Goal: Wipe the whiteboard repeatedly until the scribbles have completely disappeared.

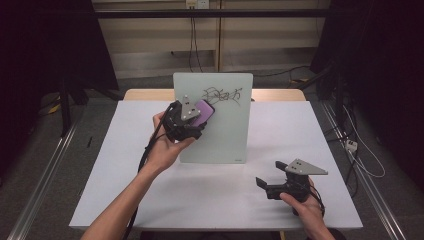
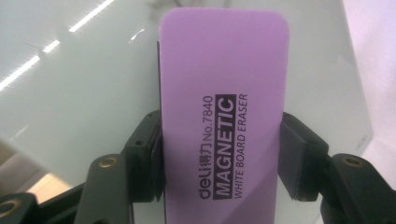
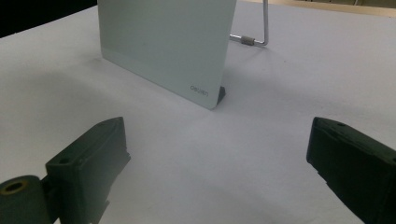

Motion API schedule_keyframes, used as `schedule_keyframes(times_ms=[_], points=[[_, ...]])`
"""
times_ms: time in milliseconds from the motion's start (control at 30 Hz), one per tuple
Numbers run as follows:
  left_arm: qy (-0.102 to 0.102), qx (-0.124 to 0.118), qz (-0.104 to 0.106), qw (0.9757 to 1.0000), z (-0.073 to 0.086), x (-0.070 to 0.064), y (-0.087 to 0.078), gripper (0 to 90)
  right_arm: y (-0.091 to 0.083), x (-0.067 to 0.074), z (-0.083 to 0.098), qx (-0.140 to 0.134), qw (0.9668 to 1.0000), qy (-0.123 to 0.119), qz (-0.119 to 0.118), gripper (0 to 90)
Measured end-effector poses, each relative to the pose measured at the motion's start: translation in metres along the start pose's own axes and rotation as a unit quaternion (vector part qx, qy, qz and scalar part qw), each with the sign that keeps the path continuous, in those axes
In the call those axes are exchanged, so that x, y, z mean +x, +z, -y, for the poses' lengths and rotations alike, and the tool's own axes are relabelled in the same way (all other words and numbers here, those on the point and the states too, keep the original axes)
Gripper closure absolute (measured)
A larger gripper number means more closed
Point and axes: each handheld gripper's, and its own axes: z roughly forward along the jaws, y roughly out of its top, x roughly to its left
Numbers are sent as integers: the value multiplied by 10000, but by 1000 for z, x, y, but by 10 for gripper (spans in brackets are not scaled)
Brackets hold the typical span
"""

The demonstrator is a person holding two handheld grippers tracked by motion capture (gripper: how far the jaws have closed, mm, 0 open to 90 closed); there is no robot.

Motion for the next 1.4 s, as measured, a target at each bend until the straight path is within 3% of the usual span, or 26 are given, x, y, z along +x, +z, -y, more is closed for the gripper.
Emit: schedule_keyframes(times_ms=[100,267,467,567,633,700,900,967,1100,1233,1300,1400], points=[[-67,-71,-173,9998,-8,12,-7,412,0,0,0,-12,10000,1,-4,50],[-304,-236,-237,9990,-17,31,-17,412,0,0,0,-9,10000,-6,-12,50],[-382,-349,-304,9982,-27,43,-21,412,0,0,0,-6,10000,-7,-12,50],[-361,-345,-357,9981,-29,41,-20,411,1,0,0,1,10000,-21,-9,50],[-316,-310,-271,9987,-29,38,-18,411,1,0,0,2,10000,-13,-15,50],[-158,-208,-230,9994,-29,32,-14,412,1,0,0,1,10000,-10,-15,50],[115,3,3,9999,-27,4,2,412,0,1,0,-8,10000,-37,-11,50],[366,170,-60,9992,-25,-8,7,412,0,1,0,-19,10000,-47,-15,50],[461,243,143,9985,-21,-25,18,412,0,1,0,-16,10000,-40,-28,50],[384,285,300,9984,-22,-24,18,412,0,1,0,-15,10000,-42,-17,50],[517,280,83,9982,-25,-20,15,412,0,0,0,-22,10000,-36,-21,50],[266,153,31,9995,-32,-6,7,412,-1,1,0,-25,10000,-62,-11,51]])
